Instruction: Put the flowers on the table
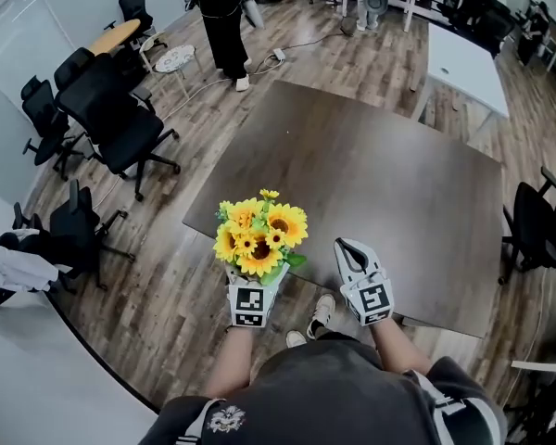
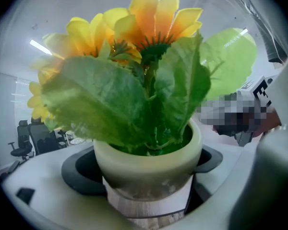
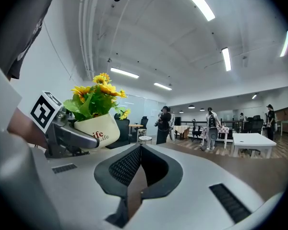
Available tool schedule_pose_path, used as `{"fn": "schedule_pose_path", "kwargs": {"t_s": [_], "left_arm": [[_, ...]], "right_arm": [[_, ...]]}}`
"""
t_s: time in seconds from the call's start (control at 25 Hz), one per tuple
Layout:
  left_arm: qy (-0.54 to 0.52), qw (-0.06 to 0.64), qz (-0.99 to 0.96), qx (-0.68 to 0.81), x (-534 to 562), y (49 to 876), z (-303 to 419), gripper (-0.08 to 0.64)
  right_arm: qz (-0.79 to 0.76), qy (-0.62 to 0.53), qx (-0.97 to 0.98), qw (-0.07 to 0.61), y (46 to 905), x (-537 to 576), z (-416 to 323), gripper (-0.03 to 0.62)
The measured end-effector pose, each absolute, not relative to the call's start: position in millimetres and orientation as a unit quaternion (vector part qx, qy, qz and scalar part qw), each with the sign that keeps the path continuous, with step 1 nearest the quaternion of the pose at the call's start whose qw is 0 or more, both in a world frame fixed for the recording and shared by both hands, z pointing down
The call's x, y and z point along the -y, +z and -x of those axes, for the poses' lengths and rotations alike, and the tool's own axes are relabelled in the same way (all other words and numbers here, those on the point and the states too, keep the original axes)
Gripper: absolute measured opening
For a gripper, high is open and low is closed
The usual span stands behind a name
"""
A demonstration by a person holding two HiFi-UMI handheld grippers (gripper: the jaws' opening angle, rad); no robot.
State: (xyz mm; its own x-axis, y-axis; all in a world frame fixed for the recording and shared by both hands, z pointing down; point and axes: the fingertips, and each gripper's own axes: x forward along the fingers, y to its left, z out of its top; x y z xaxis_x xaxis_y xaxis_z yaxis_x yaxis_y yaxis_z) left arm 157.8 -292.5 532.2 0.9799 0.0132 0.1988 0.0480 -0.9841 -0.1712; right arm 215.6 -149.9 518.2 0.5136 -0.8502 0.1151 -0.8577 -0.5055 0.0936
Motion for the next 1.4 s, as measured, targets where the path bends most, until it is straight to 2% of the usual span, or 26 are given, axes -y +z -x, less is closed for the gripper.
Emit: {"fn": "schedule_pose_path", "kwargs": {"t_s": [0.32, 0.84, 1.4], "left_arm": [[-0.116, 0.082, 0.989, 0.03, 293, 548, -249, 0.532], [-0.14, 0.086, 0.985, 0.059, 272, 577, -349, 0.532], [-0.178, 0.093, 0.974, 0.106, 266, 633, -406, 0.532]], "right_arm": [[-0.873, 0.034, 0.483, 0.063, 525, 158, -305, 0.023], [-0.883, 0.043, 0.464, 0.057, 546, 138, -395, 0.023], [-0.899, 0.073, 0.427, 0.061, 575, 133, -445, 0.023]]}}
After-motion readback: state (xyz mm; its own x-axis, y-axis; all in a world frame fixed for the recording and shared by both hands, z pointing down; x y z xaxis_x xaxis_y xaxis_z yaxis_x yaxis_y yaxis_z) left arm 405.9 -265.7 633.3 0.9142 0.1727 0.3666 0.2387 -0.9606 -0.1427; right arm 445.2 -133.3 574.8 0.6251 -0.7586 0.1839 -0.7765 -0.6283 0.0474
